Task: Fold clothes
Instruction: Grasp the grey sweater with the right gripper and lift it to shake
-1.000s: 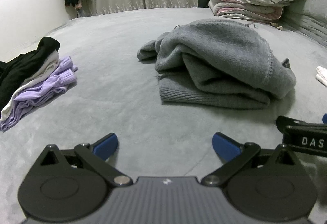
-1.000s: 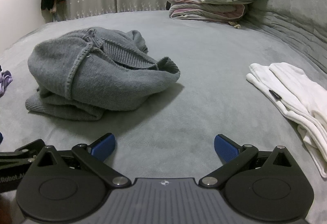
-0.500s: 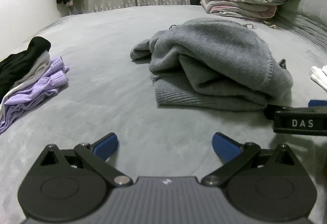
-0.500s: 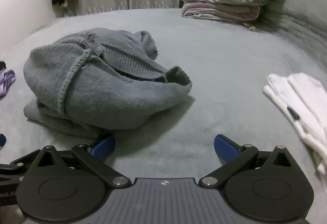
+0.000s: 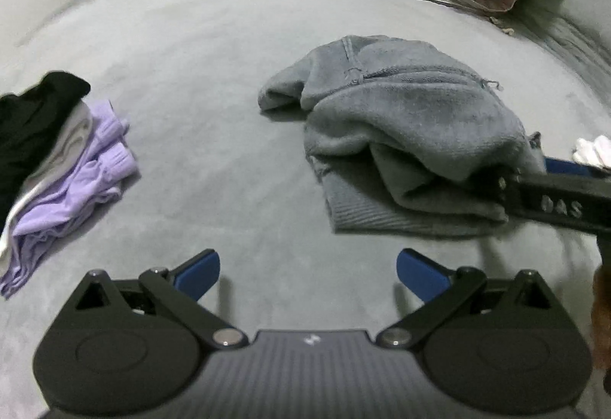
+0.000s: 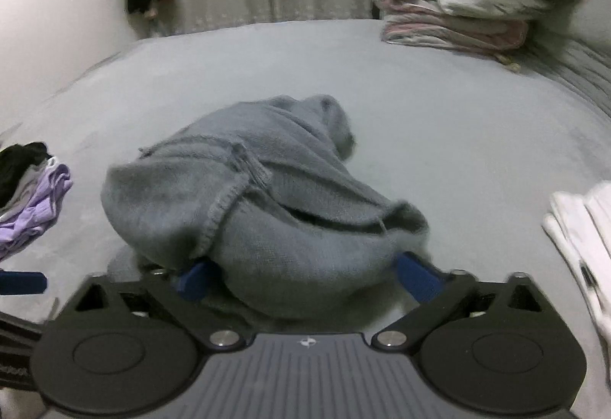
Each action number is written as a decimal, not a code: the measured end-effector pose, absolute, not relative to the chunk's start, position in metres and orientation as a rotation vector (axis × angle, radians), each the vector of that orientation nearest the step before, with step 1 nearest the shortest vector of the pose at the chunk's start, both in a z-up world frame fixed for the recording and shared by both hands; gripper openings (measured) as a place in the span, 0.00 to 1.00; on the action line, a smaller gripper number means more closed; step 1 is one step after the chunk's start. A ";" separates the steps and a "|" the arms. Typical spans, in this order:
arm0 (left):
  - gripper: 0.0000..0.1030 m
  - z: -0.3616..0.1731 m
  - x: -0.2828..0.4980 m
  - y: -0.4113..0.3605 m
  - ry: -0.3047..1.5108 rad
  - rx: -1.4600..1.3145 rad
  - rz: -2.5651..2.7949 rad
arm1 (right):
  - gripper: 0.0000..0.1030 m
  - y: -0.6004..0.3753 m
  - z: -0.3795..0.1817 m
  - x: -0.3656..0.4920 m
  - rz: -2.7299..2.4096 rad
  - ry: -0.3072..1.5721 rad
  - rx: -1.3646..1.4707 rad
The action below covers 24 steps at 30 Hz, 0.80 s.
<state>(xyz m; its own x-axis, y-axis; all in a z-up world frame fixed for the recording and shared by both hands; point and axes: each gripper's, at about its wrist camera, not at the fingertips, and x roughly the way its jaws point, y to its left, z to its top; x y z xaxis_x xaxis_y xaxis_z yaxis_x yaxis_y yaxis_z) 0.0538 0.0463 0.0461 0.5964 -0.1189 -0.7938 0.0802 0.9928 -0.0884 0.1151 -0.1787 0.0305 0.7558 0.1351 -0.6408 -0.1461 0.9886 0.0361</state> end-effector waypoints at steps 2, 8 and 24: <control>1.00 0.047 0.057 0.054 0.922 -0.074 -0.099 | 0.29 -0.178 0.040 0.128 0.176 0.693 -0.021; 1.00 0.045 0.066 0.071 0.948 -0.128 -0.101 | 0.17 -0.190 0.056 0.152 0.126 0.595 -0.034; 1.00 0.058 0.062 0.049 0.885 -0.011 -0.153 | 0.16 -0.204 0.124 0.087 0.075 0.218 0.022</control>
<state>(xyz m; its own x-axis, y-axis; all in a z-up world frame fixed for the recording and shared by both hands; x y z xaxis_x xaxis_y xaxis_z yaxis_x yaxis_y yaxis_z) 0.0621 0.0487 0.0581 0.6232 -0.1383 -0.7698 0.1289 0.9889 -0.0734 0.0873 -0.2039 0.1238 0.9735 0.0770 -0.2153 -0.0722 0.9969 0.0300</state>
